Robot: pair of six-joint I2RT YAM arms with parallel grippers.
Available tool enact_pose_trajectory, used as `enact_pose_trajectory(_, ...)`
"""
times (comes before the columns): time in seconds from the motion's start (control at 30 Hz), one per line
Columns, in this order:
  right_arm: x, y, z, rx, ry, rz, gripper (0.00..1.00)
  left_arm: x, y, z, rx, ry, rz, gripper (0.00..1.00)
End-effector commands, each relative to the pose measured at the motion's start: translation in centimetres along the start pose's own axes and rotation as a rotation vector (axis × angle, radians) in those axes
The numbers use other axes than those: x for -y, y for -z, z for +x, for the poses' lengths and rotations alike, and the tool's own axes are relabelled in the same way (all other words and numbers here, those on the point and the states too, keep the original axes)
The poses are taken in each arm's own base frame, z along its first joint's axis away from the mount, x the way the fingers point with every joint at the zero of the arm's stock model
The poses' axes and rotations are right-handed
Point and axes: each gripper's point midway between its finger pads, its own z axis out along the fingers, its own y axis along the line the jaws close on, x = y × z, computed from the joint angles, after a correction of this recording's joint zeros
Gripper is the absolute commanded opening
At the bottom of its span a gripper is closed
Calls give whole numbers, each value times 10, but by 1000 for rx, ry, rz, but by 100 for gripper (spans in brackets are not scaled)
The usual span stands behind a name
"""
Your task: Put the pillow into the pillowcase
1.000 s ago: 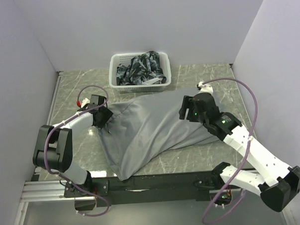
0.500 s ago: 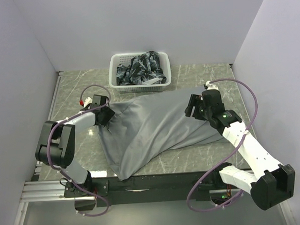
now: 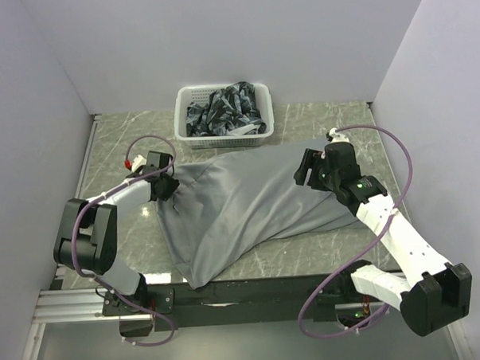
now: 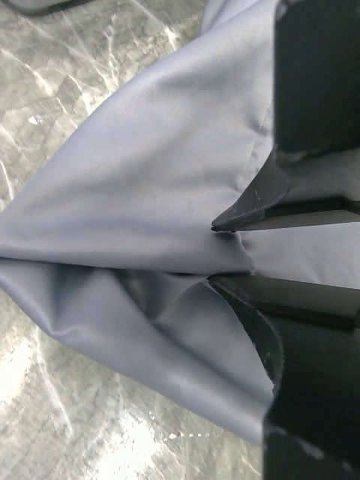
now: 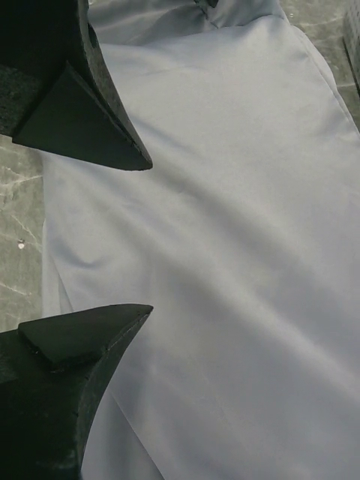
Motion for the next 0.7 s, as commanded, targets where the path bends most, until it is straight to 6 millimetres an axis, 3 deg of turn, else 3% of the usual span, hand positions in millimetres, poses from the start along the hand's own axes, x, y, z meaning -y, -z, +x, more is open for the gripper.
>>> enact_pose_trajectory(0.0,-1,1,-8,36,2,-15,78,9,13,-14,49,6,22,34)
enact_pose_trajectory(0.2,-2,0,-7,35,-5,-23,78,11,15,-16,45,0,14,40)
enact_pose_trajectory(0.33,0,1,-6,37,-4,-23,79,14,26,-20,55,12,41,52)
enact_pose_trajectory(0.67,-1,0,-7,42,-10,-26,79,21,25,-11,40,0,41,52)
